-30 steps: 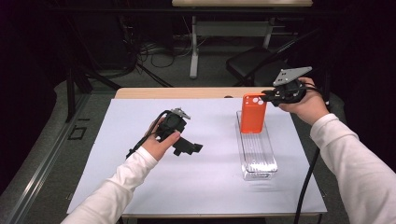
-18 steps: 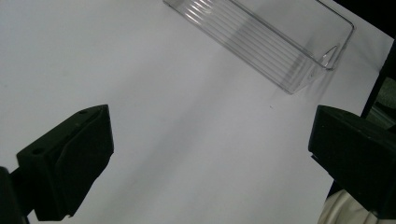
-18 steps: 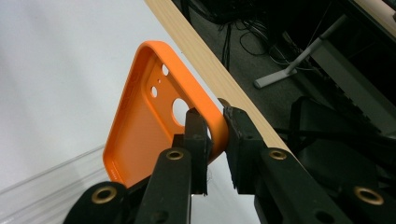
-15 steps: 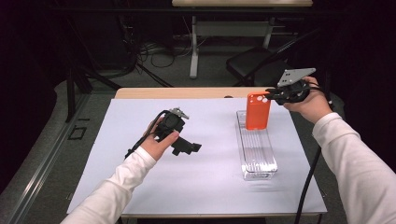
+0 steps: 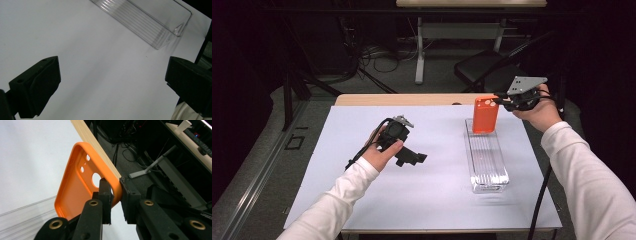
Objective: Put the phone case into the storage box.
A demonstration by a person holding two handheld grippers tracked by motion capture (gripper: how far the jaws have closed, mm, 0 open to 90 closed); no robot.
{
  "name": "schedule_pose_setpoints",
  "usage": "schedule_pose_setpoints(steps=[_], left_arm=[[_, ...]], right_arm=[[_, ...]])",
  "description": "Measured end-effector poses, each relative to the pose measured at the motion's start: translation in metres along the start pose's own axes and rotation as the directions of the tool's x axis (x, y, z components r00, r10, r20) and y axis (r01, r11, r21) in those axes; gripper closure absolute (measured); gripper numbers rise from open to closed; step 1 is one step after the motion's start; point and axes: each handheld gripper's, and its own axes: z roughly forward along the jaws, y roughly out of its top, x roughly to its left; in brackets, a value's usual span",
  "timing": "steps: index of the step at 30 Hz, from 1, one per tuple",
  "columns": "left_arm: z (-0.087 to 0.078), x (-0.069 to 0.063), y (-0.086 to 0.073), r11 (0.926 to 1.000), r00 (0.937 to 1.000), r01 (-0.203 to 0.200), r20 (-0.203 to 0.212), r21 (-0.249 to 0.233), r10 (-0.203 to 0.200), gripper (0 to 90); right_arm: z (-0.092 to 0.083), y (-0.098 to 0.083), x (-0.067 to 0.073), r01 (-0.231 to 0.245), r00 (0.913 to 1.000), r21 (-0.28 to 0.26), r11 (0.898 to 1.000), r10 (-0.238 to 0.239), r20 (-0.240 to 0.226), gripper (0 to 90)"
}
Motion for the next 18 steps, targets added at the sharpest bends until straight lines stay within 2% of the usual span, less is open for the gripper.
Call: schedule_pose_setpoints(steps=[18], left_arm=[[-0.001,0.005,-0.001,0.9999,0.9999,0.01,-0.009,0.002,-0.01,0.5]], right_arm=[[0.018,-0.021,0.01,0.027,0.996,-0.032,0.999,-0.024,0.086,79.9]])
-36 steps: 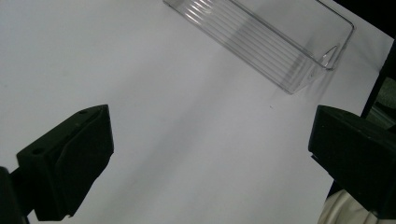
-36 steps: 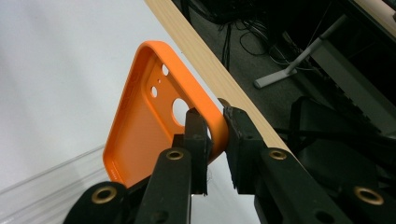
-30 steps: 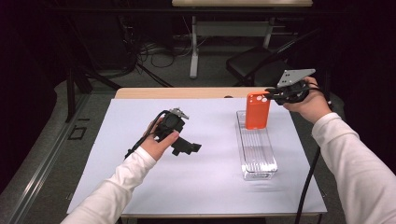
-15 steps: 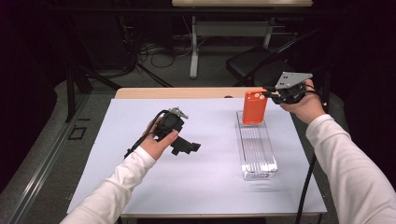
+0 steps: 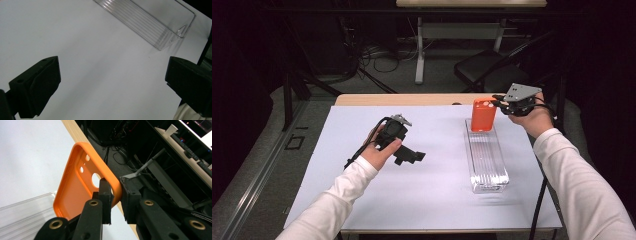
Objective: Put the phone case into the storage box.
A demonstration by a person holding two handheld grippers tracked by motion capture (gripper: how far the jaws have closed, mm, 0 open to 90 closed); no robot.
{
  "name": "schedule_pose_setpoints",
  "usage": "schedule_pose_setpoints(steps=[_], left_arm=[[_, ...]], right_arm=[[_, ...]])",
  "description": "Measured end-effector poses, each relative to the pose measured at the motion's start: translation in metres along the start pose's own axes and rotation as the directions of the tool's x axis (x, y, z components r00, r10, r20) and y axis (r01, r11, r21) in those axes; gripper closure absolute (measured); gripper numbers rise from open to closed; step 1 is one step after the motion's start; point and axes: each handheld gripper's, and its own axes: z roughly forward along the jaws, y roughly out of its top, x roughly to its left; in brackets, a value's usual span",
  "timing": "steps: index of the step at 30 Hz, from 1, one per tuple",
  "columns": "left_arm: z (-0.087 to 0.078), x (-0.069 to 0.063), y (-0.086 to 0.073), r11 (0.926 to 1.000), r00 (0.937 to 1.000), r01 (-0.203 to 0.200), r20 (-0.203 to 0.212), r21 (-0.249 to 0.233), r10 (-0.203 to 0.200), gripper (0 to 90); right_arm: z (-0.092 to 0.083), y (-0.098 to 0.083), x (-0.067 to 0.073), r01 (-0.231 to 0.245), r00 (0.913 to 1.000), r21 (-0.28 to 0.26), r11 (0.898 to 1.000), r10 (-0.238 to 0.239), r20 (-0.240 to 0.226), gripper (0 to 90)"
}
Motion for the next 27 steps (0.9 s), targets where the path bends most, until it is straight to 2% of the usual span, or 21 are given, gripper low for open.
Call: schedule_pose_setpoints(steps=[14,27], left_arm=[[0.0,0.003,-0.003,1.0,1.0,0.009,-0.004,0.002,-0.009,0.5],[-0.001,0.007,-0.005,0.9998,0.9998,0.019,-0.009,0.001,-0.019,0.5]], right_arm=[[0.013,-0.015,0.009,0.01,0.9989,-0.025,1.0,-0.009,0.047,80.0],[0.027,-0.022,0.018,0.046,0.9968,-0.011,0.999,-0.045,0.067,79.9]])
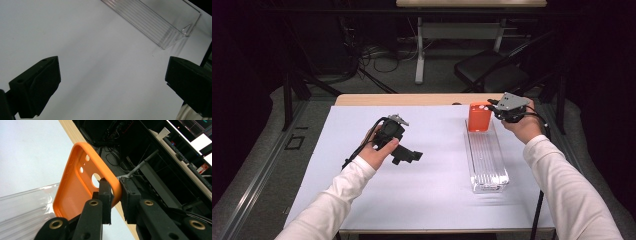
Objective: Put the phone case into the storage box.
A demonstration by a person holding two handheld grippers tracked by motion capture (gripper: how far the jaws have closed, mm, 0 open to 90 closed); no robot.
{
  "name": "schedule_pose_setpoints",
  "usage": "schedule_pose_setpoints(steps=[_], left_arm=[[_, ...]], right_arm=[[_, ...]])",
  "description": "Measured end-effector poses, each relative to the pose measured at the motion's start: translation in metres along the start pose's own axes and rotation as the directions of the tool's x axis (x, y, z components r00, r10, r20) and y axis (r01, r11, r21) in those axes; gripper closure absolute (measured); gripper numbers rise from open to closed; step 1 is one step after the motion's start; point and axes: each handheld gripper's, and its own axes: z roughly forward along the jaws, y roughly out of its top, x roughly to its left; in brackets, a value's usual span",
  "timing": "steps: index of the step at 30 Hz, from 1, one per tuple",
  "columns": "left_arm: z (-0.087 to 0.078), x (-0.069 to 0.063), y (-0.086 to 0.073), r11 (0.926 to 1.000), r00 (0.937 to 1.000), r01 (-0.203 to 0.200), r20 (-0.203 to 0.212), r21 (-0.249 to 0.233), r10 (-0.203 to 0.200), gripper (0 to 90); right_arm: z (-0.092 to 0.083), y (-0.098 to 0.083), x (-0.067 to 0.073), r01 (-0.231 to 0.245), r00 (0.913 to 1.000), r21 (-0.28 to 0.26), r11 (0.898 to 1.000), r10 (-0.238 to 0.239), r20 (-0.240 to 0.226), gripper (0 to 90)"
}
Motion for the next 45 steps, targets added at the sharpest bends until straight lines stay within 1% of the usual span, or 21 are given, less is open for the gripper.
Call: schedule_pose_setpoints(steps=[4,15,26,29,39,43,45], left_arm=[[0.0,0.001,-0.001,1.0,1.0,0.0,-0.004,0.003,0.0,0.5],[-0.001,0.002,-0.002,1.0,1.0,0.006,-0.003,0.002,-0.006,0.5],[-0.001,0.002,-0.003,1.0,1.0,0.006,-0.003,0.0,-0.006,0.5],[-0.001,0.002,-0.003,1.0,1.0,0.005,-0.002,0.002,-0.005,0.5],[0.0,0.001,-0.003,1.0,1.0,0.008,-0.003,0.002,-0.008,0.4],[0.0,0.002,-0.003,1.0,1.0,0.007,-0.004,0.004,-0.007,0.5],[0.0,0.002,-0.003,1.0,1.0,0.009,-0.004,0.004,-0.009,0.5]], right_arm=[[0.002,-0.001,0.001,0.009,0.9999,-0.006,1.0,-0.009,0.013,79.9],[0.008,-0.004,0.005,0.031,0.9995,0.012,0.999,-0.031,0.006,79.9],[0.01,-0.005,0.004,0.022,0.9998,0.016,1.0,-0.022,0.002,79.7],[0.01,-0.006,0.002,0.017,0.9999,0.027,1.0,-0.017,0.003,79.6],[0.011,-0.013,-0.002,0.02,0.9996,0.058,0.998,-0.021,0.017,77.6],[0.01,-0.014,-0.003,0.006,0.9999,0.063,0.998,-0.007,0.014,76.0],[0.011,-0.014,-0.004,0.008,0.9998,0.07,0.997,-0.009,0.02,72.1]])
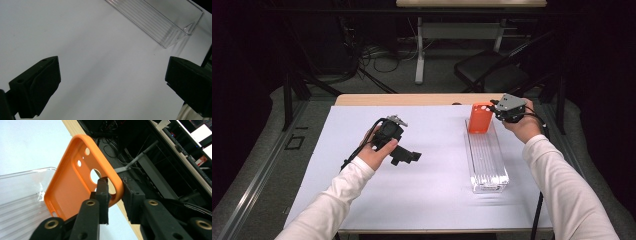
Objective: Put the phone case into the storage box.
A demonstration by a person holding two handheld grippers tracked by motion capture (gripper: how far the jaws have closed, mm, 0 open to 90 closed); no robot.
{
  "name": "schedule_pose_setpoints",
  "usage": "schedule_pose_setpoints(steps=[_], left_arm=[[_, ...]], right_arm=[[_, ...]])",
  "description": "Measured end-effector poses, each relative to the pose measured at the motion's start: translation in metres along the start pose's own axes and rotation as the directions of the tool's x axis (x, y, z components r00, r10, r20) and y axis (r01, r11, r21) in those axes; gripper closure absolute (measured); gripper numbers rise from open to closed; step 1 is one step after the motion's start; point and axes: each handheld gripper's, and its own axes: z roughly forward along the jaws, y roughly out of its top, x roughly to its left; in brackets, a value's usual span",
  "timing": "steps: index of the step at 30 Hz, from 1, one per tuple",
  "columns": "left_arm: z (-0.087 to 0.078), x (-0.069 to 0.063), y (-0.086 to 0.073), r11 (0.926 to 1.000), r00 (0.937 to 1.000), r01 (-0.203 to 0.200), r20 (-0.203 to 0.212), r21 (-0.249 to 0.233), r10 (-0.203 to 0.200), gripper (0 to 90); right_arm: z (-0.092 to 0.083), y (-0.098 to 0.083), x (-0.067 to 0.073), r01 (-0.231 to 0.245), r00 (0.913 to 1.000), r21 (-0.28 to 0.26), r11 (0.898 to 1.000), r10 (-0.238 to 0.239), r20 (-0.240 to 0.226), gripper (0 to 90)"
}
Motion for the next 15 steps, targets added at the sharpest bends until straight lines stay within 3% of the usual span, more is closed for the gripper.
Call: schedule_pose_setpoints(steps=[15], left_arm=[[0.0,0.0012,-0.001,0.9999,1.0,-0.002,-0.006,0.013,0.002,0.5]], right_arm=[[-0.0033,0.0019,-0.0016,-0.042,0.9991,0.051,0.998,0.042,0.001,53.1]])
